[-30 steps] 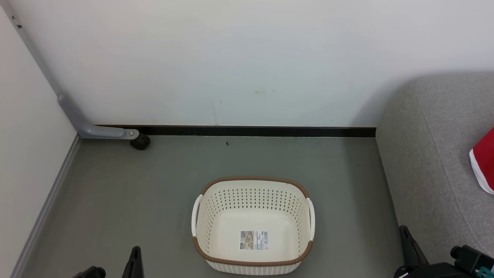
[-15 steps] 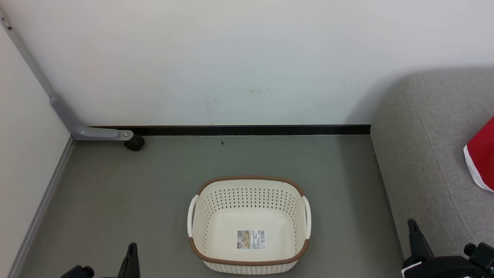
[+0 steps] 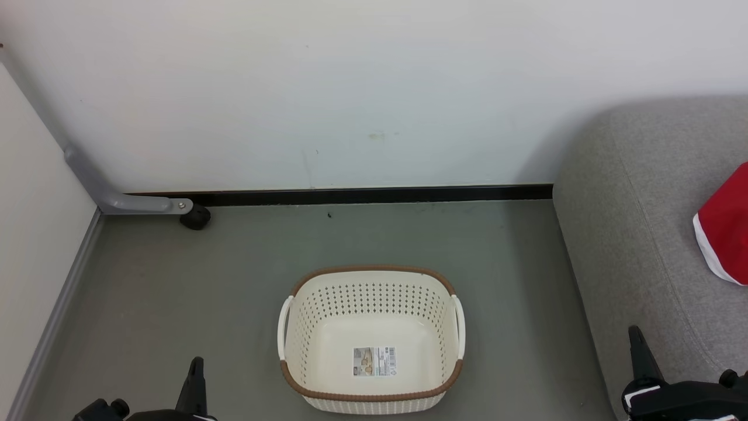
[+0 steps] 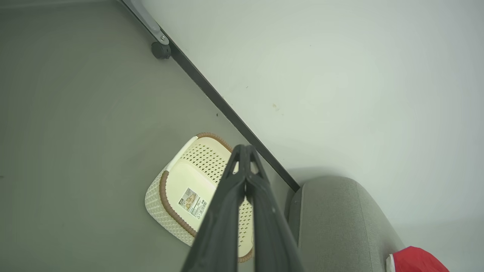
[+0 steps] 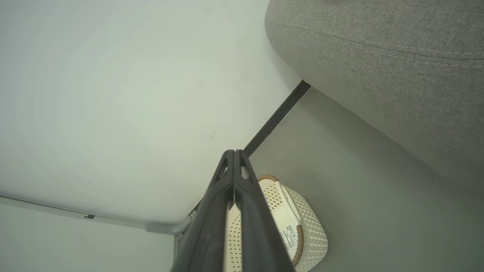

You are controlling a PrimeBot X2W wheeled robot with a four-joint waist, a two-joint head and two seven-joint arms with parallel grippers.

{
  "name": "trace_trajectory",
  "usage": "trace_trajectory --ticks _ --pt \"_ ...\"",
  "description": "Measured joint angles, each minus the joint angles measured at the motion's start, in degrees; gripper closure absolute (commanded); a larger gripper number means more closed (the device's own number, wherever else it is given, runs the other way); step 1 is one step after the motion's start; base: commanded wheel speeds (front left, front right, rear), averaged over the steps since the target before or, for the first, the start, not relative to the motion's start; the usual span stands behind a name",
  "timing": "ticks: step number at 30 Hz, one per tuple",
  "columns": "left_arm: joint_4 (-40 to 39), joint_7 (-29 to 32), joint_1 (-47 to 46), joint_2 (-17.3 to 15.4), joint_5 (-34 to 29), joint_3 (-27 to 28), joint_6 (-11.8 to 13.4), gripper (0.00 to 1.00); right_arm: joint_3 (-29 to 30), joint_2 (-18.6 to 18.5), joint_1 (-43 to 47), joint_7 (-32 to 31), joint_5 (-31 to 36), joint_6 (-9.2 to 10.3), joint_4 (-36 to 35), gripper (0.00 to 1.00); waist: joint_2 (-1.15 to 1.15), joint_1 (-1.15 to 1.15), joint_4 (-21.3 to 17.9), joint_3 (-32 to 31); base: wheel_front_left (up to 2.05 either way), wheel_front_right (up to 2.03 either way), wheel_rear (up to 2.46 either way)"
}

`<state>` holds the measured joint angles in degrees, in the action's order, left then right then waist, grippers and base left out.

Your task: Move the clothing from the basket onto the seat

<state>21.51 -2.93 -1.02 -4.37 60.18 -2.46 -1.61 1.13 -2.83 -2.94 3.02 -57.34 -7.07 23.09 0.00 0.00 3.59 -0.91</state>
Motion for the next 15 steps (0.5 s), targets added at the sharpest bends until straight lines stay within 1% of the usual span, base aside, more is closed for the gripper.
trace_trajectory --ticks 15 --pt "-1.3 3.0 -1.1 0.6 9.3 2.3 -1.9 1.00 2.1 0.1 -0.4 -3.0 -10.8 0.00 -1.8 1.00 0.00 0.00 -1.1 0.3 0.00 0.00 0.00"
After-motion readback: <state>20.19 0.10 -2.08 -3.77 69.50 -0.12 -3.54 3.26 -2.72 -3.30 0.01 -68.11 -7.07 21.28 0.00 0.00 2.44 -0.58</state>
